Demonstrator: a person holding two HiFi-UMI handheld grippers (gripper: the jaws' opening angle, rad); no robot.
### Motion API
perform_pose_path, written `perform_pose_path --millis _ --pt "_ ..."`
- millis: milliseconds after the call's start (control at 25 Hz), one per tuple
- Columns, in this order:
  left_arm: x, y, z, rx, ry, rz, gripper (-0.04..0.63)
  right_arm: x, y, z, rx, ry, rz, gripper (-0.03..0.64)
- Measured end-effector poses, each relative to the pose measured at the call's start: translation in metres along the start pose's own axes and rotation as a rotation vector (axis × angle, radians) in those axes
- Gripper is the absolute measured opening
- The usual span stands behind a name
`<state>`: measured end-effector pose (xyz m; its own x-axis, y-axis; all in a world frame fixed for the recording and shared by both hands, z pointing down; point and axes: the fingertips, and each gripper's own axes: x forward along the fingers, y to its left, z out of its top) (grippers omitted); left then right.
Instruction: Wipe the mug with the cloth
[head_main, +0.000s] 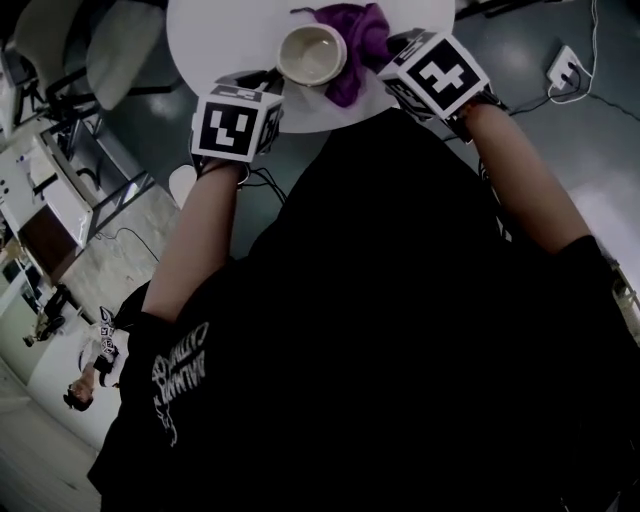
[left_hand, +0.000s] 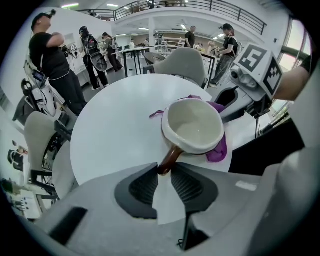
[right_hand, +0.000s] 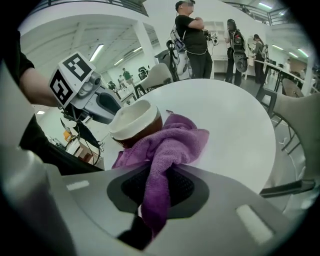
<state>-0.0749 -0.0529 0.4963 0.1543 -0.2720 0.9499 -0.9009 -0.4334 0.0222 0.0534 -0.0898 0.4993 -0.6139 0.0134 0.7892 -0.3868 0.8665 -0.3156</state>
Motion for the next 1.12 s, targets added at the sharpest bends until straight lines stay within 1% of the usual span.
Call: perform_pose_path --millis 80,200,280,400,600,760,880,1000,1120 --pt "-0.001 -0.001 0.0 0.018 0.0 -0.005 0.084 0.001 0.01 0.0 0.008 -0.014 -0.003 0.074" --pt "-0.003 -0.002 -0.004 0.032 0.011 -0.013 0.084 0.002 0.015 -0.012 0.021 0.01 -0.045 0.074" --pt "-0.003 -0.003 -0.006 0.034 0.023 -0.012 0.083 0.003 0.022 -0.015 0.035 -0.002 -0.053 0.074" --pt "-0.004 -0.004 -0.005 0.055 0.023 0.002 0.083 0.007 0.035 -0.014 0.065 -0.039 -0.041 0.074" --pt "-0.002 -0.009 -0.007 0.08 0.035 0.001 0.081 0.011 0.038 -0.015 0.116 -0.074 -0.058 0.074" --pt "-0.002 -0.019 -0.014 0.098 0.057 -0.028 0.077 0.012 0.039 -0.017 0.135 -0.083 -0.089 0.074" --pt "-0.004 -0.021 -0.015 0.135 0.051 -0.022 0.074 0.013 0.041 -0.017 0.14 -0.085 -0.1 0.074" --pt "-0.002 -0.038 -0.021 0.156 0.057 -0.061 0.072 0.012 0.042 -0.021 0.129 -0.079 -0.107 0.074" --pt "-0.003 -0.045 -0.023 0.202 0.06 -0.06 0.071 0.012 0.044 -0.022 0.129 -0.078 -0.105 0.072"
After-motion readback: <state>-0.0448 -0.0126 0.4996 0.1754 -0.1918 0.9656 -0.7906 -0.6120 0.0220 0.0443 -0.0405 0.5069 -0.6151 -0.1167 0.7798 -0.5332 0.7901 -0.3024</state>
